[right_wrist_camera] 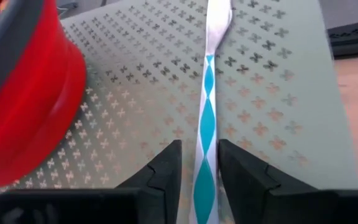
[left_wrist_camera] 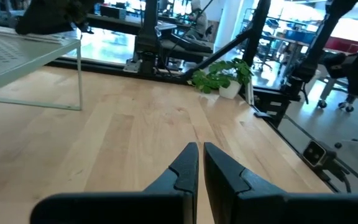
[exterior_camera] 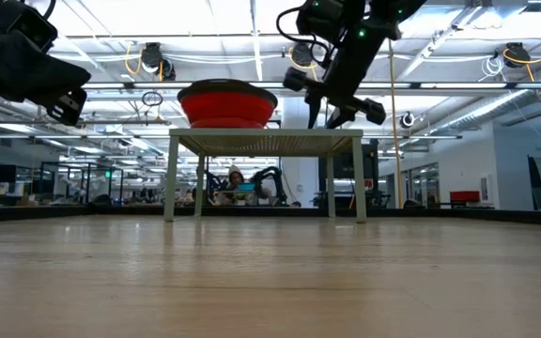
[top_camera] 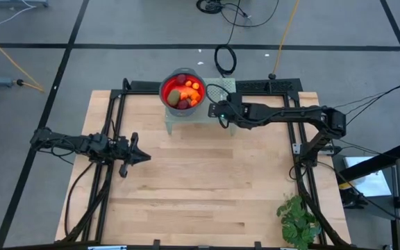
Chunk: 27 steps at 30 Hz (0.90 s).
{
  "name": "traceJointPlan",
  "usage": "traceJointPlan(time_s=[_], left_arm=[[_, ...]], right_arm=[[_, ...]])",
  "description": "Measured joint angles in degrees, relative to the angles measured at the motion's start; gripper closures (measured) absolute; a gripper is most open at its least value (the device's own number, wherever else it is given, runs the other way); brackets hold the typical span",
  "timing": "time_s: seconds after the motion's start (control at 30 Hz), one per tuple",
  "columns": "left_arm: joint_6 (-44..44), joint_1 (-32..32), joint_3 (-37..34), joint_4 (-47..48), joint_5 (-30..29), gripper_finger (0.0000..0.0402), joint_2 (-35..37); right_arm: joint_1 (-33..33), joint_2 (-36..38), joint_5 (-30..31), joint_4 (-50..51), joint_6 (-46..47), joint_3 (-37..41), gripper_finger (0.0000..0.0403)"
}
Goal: Pick & Place Fruit
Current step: Put the knife on the shelf, then return to Home Position
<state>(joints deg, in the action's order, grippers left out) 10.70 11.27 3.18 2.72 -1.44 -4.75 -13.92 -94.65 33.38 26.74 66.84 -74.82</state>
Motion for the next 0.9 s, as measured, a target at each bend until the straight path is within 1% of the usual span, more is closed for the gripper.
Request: traceJointPlan(time_s=[0.17,0.43,0.9], left_arm=[[0.1,0.0,0.0,0.0,0.5,0.0378,0.0],[0.4,0.0,0.0,0.0,0.5,0.0378,0.0],[0.3,0.0,0.0,-2.6,0.5,0.0378,0.0]], right_arm=[[-0.1,-0.1,0.8,-1.6,-1.4,0.1,0.0306],[-0.1,-0.2,0.8,-1.6,-1.9,0.1,0.0314],[0.1,2.3,0.8,0.9,-2.6,0.2,0.0314]])
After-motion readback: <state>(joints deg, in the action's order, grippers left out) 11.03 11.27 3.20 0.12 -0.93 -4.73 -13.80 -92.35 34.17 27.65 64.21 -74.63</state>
